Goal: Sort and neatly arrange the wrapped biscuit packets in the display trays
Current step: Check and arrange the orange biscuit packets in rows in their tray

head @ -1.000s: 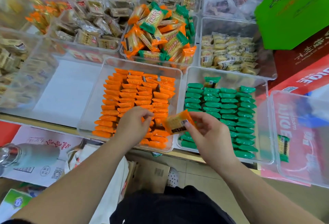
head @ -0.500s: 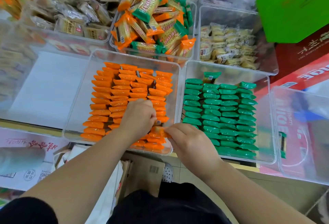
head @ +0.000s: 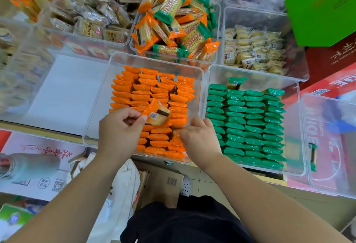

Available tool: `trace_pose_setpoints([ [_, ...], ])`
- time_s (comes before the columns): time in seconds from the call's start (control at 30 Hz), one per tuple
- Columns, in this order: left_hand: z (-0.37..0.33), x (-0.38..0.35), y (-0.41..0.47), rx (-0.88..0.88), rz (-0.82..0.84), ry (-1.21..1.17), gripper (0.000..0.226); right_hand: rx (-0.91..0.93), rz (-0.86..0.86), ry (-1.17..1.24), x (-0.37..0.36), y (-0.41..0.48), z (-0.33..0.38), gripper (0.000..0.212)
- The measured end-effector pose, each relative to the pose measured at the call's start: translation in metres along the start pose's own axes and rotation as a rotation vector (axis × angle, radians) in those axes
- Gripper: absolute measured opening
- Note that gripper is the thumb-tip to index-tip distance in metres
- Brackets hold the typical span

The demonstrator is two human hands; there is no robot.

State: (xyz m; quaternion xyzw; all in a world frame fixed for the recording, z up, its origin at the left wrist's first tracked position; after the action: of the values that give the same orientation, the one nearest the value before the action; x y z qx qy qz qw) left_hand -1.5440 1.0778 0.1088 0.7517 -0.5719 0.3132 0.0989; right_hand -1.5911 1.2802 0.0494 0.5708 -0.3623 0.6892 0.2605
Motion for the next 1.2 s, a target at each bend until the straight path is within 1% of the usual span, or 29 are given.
trace_pose_setpoints([
  [0.1,0.015,0.006,-0.016,0.175,-0.036,-0.269,0.006,-0.070,0.118,-0.065,-0.004,0.005,0.000,0.022],
  [0.17,0.020,0.008,-0.025,0.247,-0.052,-0.417,0.009,-0.057,0.183,-0.091,-0.004,0.006,0.000,0.016],
  [0.3,0.022,0.007,-0.040,0.302,-0.022,-0.586,0.005,-0.006,0.337,-0.163,0.000,0.006,0.000,0.029],
  [0.4,0.022,0.006,-0.050,0.327,0.013,-0.676,0.003,0.019,0.342,-0.089,0.006,-0.001,0.001,0.031],
  [0.47,0.020,0.007,-0.056,0.302,0.042,-0.705,0.003,-0.004,0.248,0.102,0.013,-0.008,0.001,0.030],
  [0.5,0.018,0.008,-0.060,0.282,0.061,-0.698,0.003,-0.035,0.160,0.240,0.017,-0.014,0.001,0.033],
  [0.53,0.015,0.010,-0.064,0.258,0.079,-0.670,0.002,-0.075,0.087,0.427,0.024,-0.020,0.000,0.037],
  [0.57,0.011,0.011,-0.068,0.231,0.085,-0.626,0.002,-0.118,0.073,0.661,0.033,-0.027,-0.002,0.042],
  [0.6,0.006,0.013,-0.072,0.200,0.077,-0.581,0.003,-0.147,0.109,0.910,0.042,-0.034,-0.003,0.043],
  [0.63,0.001,0.014,-0.077,0.167,0.054,-0.549,0.005,-0.146,0.152,1.121,0.052,-0.043,-0.004,0.039],
  [0.67,-0.005,0.015,-0.081,0.136,0.025,-0.537,0.008,-0.114,0.165,1.269,0.063,-0.051,-0.005,0.031],
  [0.7,-0.010,0.016,-0.085,0.109,0.002,-0.535,0.011,-0.055,0.153,1.312,0.073,-0.060,-0.006,0.025],
  [0.77,-0.021,0.017,-0.093,0.066,-0.007,-0.532,0.019,0.037,0.088,1.292,0.084,-0.076,-0.007,0.026],
  [0.87,-0.034,0.018,-0.102,0.003,0.070,-0.503,0.036,0.100,-0.056,1.266,0.098,-0.092,-0.009,0.030],
  [0.93,-0.043,0.019,-0.109,-0.056,0.143,-0.460,0.042,0.185,-0.181,1.148,0.106,-0.102,-0.011,0.032],
  [1.0,-0.052,0.019,-0.114,-0.101,0.180,-0.384,0.045,0.255,-0.278,1.047,0.114,-0.111,-0.014,0.036],
  [1.1,-0.062,0.013,-0.119,-0.106,0.189,-0.312,0.055,0.310,-0.342,1.023,0.123,-0.122,-0.019,0.038],
  [1.2,-0.068,0.004,-0.123,-0.093,0.194,-0.334,0.054,0.337,-0.353,1.034,0.127,-0.128,-0.026,0.034],
])
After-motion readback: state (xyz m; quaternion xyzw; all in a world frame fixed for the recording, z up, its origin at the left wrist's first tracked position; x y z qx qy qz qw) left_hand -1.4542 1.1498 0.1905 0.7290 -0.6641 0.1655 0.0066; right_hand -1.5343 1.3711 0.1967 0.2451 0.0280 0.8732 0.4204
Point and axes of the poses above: each hand's wrist, its own y-axis towards the middle knuckle, its own x-axis out of the back of the hand, z = x × y, the point moved 1 cm from there along y, towards the middle knuckle, and after that the axes turned 11 degrees about z, right-handed, at the moved point
